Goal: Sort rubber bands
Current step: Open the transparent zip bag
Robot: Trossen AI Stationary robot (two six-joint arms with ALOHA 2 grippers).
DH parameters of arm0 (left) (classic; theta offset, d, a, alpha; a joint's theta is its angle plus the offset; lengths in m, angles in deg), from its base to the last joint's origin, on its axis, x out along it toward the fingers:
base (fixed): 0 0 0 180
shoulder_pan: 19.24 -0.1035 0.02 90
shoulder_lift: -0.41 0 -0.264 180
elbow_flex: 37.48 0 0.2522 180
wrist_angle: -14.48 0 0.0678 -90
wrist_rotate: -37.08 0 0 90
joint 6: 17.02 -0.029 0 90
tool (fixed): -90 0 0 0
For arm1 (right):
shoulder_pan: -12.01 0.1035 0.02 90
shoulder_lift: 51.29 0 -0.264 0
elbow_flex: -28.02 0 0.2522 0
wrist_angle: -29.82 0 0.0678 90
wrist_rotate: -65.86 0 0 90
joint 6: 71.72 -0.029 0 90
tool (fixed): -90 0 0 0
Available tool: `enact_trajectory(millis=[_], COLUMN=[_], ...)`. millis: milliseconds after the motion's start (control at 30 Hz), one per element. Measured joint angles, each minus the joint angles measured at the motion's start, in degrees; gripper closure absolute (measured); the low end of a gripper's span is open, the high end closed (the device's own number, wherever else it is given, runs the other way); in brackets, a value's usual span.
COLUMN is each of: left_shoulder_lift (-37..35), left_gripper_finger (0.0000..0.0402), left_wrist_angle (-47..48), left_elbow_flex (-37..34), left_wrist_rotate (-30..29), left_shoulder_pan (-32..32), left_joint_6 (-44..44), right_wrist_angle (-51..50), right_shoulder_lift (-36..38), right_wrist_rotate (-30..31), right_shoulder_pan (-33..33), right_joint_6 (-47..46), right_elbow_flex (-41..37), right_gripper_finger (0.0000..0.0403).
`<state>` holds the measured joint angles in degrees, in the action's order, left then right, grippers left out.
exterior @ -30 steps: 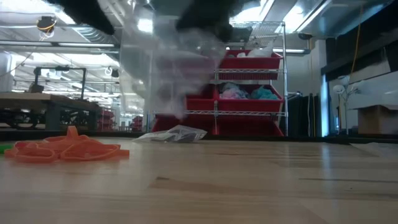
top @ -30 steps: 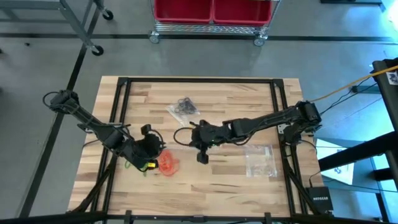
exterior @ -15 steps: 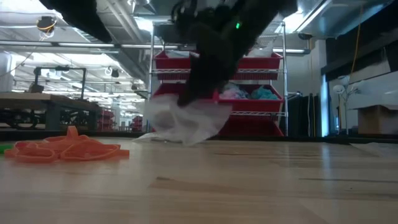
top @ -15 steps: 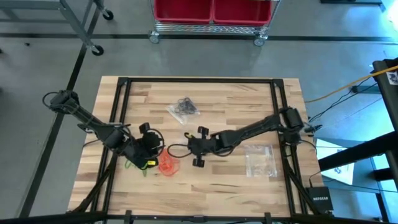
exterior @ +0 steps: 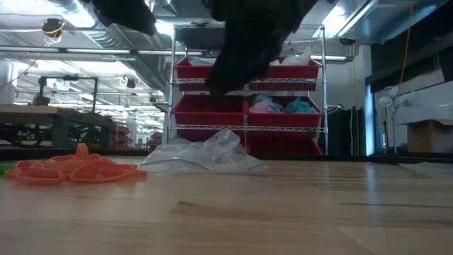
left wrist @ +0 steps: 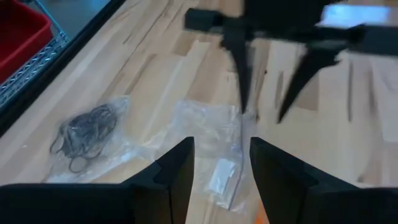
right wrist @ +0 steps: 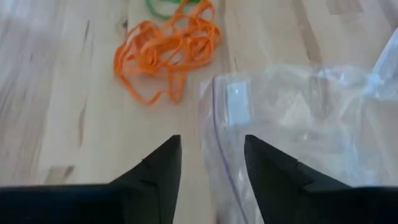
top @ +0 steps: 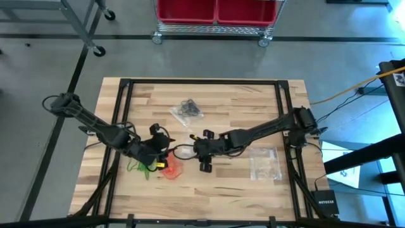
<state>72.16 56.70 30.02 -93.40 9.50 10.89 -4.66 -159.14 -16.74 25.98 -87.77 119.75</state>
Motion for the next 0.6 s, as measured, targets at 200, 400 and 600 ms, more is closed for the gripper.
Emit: enact_trajectory(millis=[200,400,600], left_shoulder_lift=[4.3,11.2,17.7], left_gripper_finger=[0.0257,0.0258,0.0258], left_wrist_angle=[-4.5,-9.7,-11.2], left_elbow_flex=[0.0,0.0,0.0], left_wrist_rotate=[5.7,19.7,25.4], left_shoulder_pan=[-2.6,-6.2,-10.2], left_joint_6=[-3.2,-7.1,-12.7], right_wrist_angle=[-6.0,-6.3,1.8], right_shoulder_lift=[1.0,1.2,1.4], right_wrist_rotate=[1.0,6.8,8.2], right_shoulder_pan=[3.6,7.4,7.9], right_joint_6=[0.0,-1.9,-10.2], right_elbow_flex=[0.0,-4.3,-13.2], right_gripper_finger=[0.0233,0.0233,0.0233])
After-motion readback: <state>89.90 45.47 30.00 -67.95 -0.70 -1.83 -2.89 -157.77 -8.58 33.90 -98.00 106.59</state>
